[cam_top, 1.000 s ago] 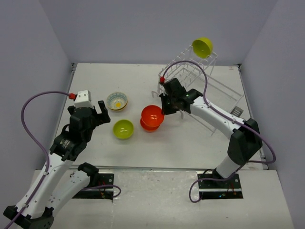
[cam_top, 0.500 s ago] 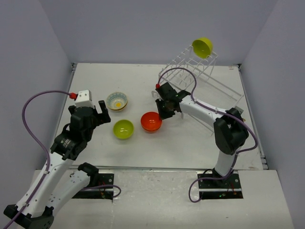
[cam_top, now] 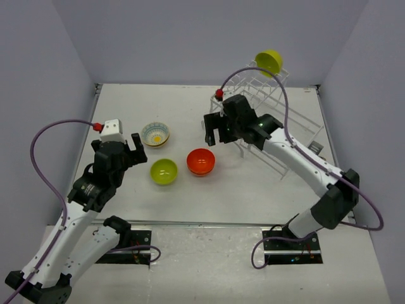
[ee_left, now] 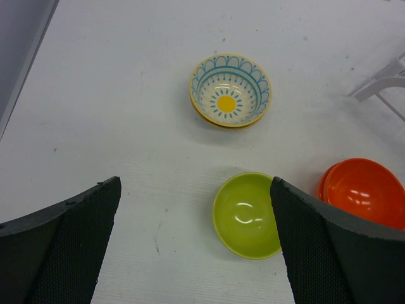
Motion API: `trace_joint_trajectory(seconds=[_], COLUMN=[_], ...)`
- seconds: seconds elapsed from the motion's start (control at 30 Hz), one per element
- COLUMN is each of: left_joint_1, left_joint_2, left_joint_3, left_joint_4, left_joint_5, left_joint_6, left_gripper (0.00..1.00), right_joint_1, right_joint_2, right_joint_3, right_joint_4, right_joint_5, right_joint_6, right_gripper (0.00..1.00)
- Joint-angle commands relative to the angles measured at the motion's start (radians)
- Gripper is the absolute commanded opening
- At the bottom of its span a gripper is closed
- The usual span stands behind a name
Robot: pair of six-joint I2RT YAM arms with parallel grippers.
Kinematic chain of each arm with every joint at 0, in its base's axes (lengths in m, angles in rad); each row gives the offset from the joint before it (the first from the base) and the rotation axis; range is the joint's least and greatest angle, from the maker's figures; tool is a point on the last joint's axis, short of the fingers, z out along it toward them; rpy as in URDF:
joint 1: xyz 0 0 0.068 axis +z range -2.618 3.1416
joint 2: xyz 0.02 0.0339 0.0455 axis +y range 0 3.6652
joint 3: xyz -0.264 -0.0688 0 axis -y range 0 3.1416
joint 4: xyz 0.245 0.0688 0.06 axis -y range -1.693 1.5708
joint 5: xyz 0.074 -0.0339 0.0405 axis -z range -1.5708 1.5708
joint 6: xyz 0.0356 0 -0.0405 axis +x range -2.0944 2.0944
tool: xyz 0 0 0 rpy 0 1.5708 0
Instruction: Unload the bowls from the dish rack
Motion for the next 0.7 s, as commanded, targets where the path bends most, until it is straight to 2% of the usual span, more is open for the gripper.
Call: trace_joint_trajectory(seconds=[0.0,0.03,0.1,0.2,0.27,0.3,0.33,0.37,0.43,0.47,0.67], left_joint_1=[0.006,0.006,0.006,0.006,0.006,0.006,0.006,0.006,0.006,0.006,0.006], left_joint_2=[-0.013,-0.018,-0.021,-0.027,-0.024,-0.022,-0.016,-0.013,-0.002,-0.001,0.001], left_joint_3=[0.002,0.002,0.002,0.002,0.002,0.002,0.002,0.002,0.004,0.004,0.001], left_joint_4=[0.018,0.015,0.012,0.008,0.010,0.008,0.010,0.010,0.010,0.010,0.015], left_joint_5=[-0.014,-0.022,-0.031,-0.039,-0.040,-0.040,-0.036,-0.036,-0.033,-0.033,-0.024], left_joint_6=[0.000,0.000,-0.004,-0.007,-0.007,-0.007,-0.007,-0.007,-0.007,-0.007,-0.006], left_gripper=[1.00,1.00,1.00,1.00,1.00,1.00,1.00,1.00,1.00,1.00,1.00], right_joint_1=[0.000,-0.013,-0.049,-0.182,-0.217,-0.240,-0.250,-0.257,-0.283,-0.291,-0.342], right_joint_2=[-0.173,-0.181,-0.175,-0.111,-0.071,-0.049,-0.006,0.017,0.071,0.141,0.403], right_joint_3=[0.119,0.136,0.209,0.278,0.330,0.338,0.343,0.352,0.374,0.438,0.682], right_joint_4=[0.019,0.027,0.030,0.076,0.128,0.169,0.282,0.342,0.468,0.528,0.533], right_joint_5=[0.196,0.246,0.362,0.422,0.480,0.523,0.592,0.620,0.672,0.682,0.743], right_joint_6=[-0.127,-0.162,-0.236,-0.291,-0.372,-0.434,-0.495,-0.622,-0.737,-0.812,-1.018], right_gripper=[0.94,0.99,0.99,0.99,0.99,0.99,0.99,0.99,0.99,0.99,0.99])
